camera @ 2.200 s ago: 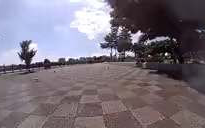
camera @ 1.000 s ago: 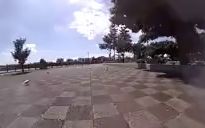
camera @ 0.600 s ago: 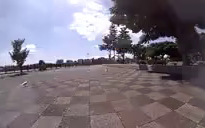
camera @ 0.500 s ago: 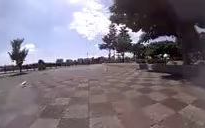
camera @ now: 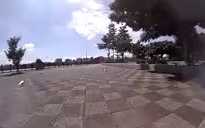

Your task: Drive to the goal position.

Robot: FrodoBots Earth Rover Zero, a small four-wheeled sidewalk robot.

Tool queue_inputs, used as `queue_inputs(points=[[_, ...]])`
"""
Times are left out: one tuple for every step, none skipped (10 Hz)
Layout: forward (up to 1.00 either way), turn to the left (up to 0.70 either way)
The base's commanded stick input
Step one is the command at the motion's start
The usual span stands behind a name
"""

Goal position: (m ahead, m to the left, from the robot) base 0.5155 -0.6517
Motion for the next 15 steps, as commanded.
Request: queue_inputs(points=[[0.70,0.06],[0.70,0.07],[0.70,0.07],[0.70,0.08],[0.70,0.09],[0.70,0.09],[0.70,0.10],[0.70,0.11],[0.70,0.11],[0.70,0.12],[0.70,0.12],[0.70,0.13],[0.70,0.14],[0.70,0.14],[0.70,0.14]])
